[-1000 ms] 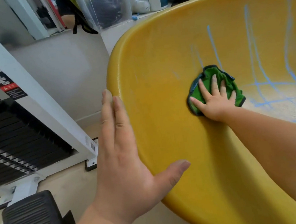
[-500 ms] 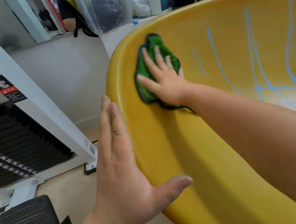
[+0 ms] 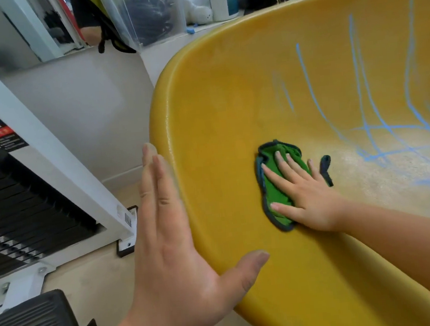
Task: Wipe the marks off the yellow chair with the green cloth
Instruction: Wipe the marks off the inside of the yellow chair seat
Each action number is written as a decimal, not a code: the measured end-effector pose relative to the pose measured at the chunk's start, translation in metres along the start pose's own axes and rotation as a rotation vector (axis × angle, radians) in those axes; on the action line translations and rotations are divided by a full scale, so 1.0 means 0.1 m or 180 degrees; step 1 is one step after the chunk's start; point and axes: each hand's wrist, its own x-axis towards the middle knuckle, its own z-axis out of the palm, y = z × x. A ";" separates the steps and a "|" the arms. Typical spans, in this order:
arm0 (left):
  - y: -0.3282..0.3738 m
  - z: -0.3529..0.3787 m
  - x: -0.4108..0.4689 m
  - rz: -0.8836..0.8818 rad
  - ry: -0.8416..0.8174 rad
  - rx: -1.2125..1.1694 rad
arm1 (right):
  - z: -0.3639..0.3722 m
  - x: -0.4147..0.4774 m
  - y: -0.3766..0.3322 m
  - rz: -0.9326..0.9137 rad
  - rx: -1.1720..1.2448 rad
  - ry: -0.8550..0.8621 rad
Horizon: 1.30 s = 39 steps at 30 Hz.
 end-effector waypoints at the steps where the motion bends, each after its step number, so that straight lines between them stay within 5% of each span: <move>1: 0.01 0.00 -0.01 -0.0029 -0.0018 0.0051 | -0.01 -0.02 0.20 0.0343 -0.0166 -0.0051; 4: 0.05 -0.01 -0.03 -0.0168 -0.0077 0.0131 | -0.16 0.19 0.50 0.1471 -0.0245 -0.0096; 6: 0.07 -0.01 -0.04 -0.0214 -0.0109 0.0170 | -0.26 0.50 0.22 0.1695 0.0219 -0.0017; 12: 0.07 -0.02 -0.04 -0.0239 -0.0075 0.0138 | -0.52 0.53 -1.19 -0.0301 0.1838 0.0692; 16: 0.09 -0.03 -0.04 -0.0186 -0.0064 0.0131 | -0.37 -0.10 -1.14 -0.1178 0.1712 0.0418; 20: 0.09 -0.06 -0.05 -0.0290 -0.0158 0.0137 | -0.09 -0.10 -0.31 -0.0021 0.0434 -0.0094; 25: 0.12 -0.06 -0.06 -0.0389 -0.0247 0.0071 | -0.25 0.30 0.36 0.1525 0.0443 0.0008; 28: 0.12 -0.04 -0.06 -0.0343 -0.0238 0.0127 | -0.43 0.73 -0.21 0.1280 0.1117 0.0384; 34: 0.06 -0.03 -0.07 -0.0230 -0.0160 0.0113 | -0.86 0.83 -1.28 -0.0697 0.2056 0.1210; 36: 0.05 -0.04 -0.07 -0.0225 -0.0170 0.0097 | -0.72 0.88 -0.99 -0.0614 0.1676 0.1099; 39: 0.05 -0.05 -0.07 -0.0234 -0.0199 0.0104 | -0.44 0.94 -0.38 0.0642 0.1066 0.0814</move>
